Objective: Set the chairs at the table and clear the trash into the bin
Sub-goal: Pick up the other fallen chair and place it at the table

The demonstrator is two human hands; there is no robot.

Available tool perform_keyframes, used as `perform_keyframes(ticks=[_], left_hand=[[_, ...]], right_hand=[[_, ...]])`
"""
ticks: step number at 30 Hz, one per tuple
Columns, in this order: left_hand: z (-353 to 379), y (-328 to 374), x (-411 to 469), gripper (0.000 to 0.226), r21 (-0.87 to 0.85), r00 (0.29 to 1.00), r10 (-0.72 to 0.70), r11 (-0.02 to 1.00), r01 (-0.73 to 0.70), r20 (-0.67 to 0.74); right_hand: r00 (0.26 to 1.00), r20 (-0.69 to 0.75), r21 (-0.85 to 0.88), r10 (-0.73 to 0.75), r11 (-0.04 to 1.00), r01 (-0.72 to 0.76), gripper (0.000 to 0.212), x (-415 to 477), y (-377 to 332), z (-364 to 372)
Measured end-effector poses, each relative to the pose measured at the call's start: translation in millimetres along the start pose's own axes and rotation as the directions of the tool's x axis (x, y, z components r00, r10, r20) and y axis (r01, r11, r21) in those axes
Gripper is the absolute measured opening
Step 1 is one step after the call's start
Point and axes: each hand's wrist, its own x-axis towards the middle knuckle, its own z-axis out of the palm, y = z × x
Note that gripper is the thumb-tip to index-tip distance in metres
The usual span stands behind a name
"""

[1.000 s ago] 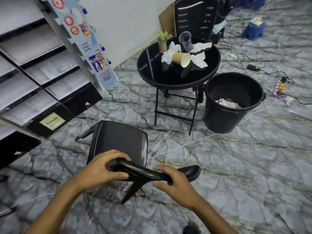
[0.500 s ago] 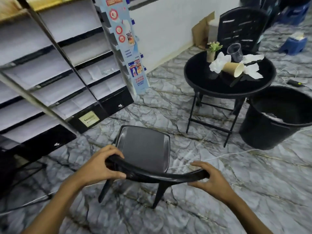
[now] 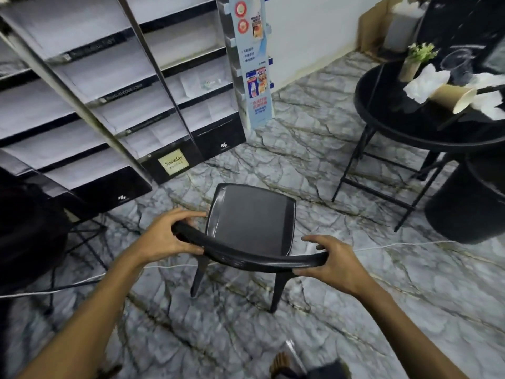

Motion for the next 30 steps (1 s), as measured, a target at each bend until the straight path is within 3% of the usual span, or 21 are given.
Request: perform_keyframes(ticks=[11, 14, 23, 30], left_hand=[[-17, -33, 4, 0.057, -0.1, 0.997, -0.056, 0.994, 0.051, -0.048], [-18, -37, 3, 0.057, -0.152, 0.998, -0.062, 0.987, 0.057, -0.028], [-12, -55, -19, 0.062, -0.34, 0.991, -0.131, 0.934, 0.11, -0.038], [-2, -64, -32, 0.06, -0.378, 0.989, -0.123, 0.922, 0.084, -0.08]], right_hand=[[0.999, -0.049, 0.032, 0.021, 0.999, -0.019, 0.081, 16, -12, 16], [0.997, -0.082, -0.024, -0.008, 1.0, 0.006, 0.076, 24, -10, 7], [0.986, 0.039, -0.028, -0.161, 0.986, 0.162, 0.06, 49, -16, -5], [0.975, 0.036, -0.037, -0.218, 0.975, 0.22, 0.055, 46, -16, 2]])
